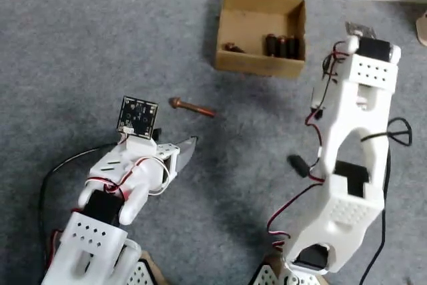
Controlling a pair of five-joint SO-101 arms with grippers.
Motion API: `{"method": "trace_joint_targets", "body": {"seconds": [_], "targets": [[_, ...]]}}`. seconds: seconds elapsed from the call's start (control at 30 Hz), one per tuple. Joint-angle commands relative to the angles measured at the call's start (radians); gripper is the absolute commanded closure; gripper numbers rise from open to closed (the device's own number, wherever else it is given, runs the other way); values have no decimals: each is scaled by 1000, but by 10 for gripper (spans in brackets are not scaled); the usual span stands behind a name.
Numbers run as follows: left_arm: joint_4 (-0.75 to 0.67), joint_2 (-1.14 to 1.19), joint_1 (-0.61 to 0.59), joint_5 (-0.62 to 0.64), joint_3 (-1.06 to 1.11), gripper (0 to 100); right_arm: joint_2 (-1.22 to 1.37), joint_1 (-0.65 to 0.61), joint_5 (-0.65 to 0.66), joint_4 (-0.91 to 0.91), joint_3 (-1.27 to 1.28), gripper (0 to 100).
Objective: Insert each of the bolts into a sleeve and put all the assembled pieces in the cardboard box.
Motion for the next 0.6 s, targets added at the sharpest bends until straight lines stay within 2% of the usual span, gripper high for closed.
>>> {"method": "trace_joint_targets", "body": {"seconds": [0.0,0.4,0.57], "targets": [[-17,-12,-2,-8,-2,736,-108,35,5,13,51,857],[-17,-12,-1,-8,-2,736,-297,59,2,8,344,854],[-17,-12,-1,-8,-2,736,-308,59,-2,-116,518,854]]}}
